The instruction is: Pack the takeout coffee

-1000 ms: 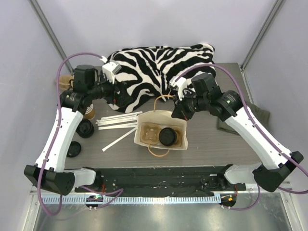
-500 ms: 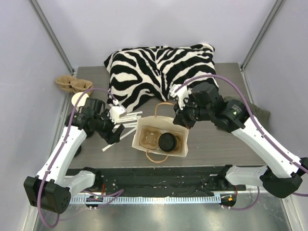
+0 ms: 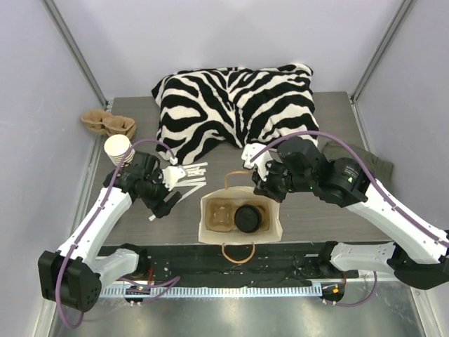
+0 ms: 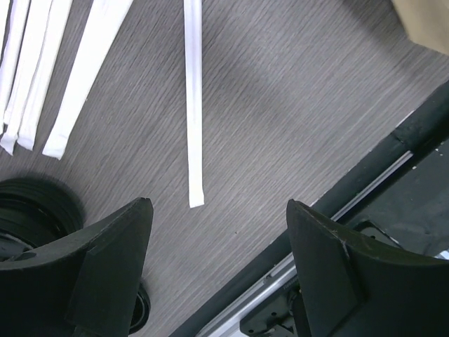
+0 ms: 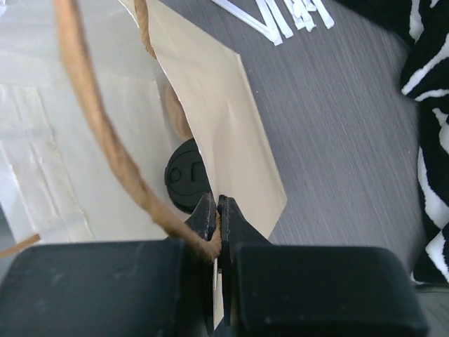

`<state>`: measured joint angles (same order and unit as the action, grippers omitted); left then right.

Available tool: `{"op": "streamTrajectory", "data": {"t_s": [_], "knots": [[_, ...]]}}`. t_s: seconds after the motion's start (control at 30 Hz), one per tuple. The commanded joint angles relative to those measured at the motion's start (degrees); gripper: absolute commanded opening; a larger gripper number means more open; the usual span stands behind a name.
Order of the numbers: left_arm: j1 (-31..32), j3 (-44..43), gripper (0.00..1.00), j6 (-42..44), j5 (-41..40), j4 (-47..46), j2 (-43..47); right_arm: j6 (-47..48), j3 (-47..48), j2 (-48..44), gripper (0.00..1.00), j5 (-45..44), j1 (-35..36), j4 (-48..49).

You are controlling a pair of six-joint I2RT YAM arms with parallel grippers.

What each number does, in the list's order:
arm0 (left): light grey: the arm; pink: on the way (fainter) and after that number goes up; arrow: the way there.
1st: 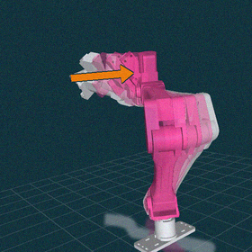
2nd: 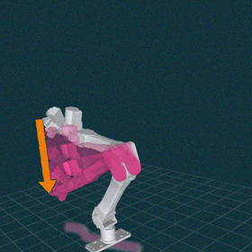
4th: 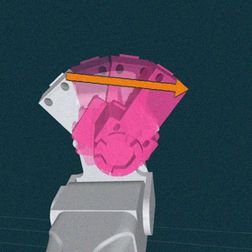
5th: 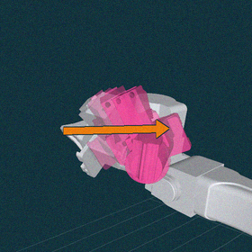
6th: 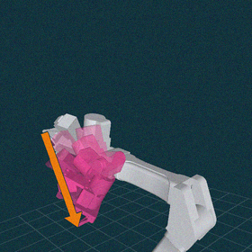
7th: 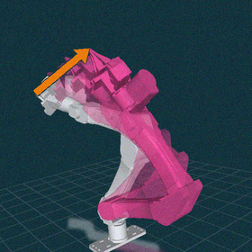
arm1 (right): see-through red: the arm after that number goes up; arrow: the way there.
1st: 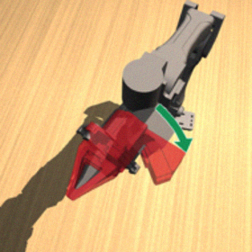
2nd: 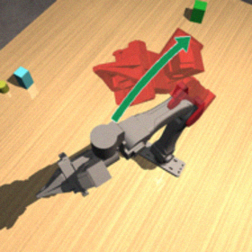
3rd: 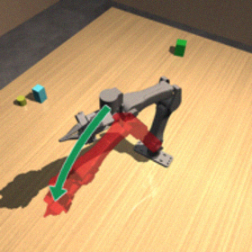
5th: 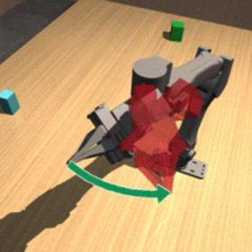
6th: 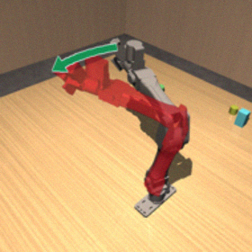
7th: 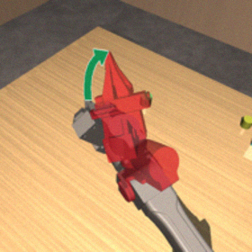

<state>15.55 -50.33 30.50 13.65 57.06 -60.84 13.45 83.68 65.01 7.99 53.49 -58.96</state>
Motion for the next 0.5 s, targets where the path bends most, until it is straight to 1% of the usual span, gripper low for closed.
{"op": "streamTrajectory", "data": {"t_s": [0.0,0.23,0.47], "knots": [[1.7,1.9,0.81,-1.0,-2.2,-5.1,-0.9,3.6,0.8,-1.5,0.01,-3.2,1.5,1.1],[5.4,4.1,0.77,-4.6,-5.9,-9.9,-5.7,4.6,0.8,-2.2,0.01,-4.9,3.1,0.4],[8.6,4.1,0.73,-5.4,-8.0,-14.4,-10.3,2.9,-0.1,-1.7,0.01,-6.5,3.1,0.3]]}}
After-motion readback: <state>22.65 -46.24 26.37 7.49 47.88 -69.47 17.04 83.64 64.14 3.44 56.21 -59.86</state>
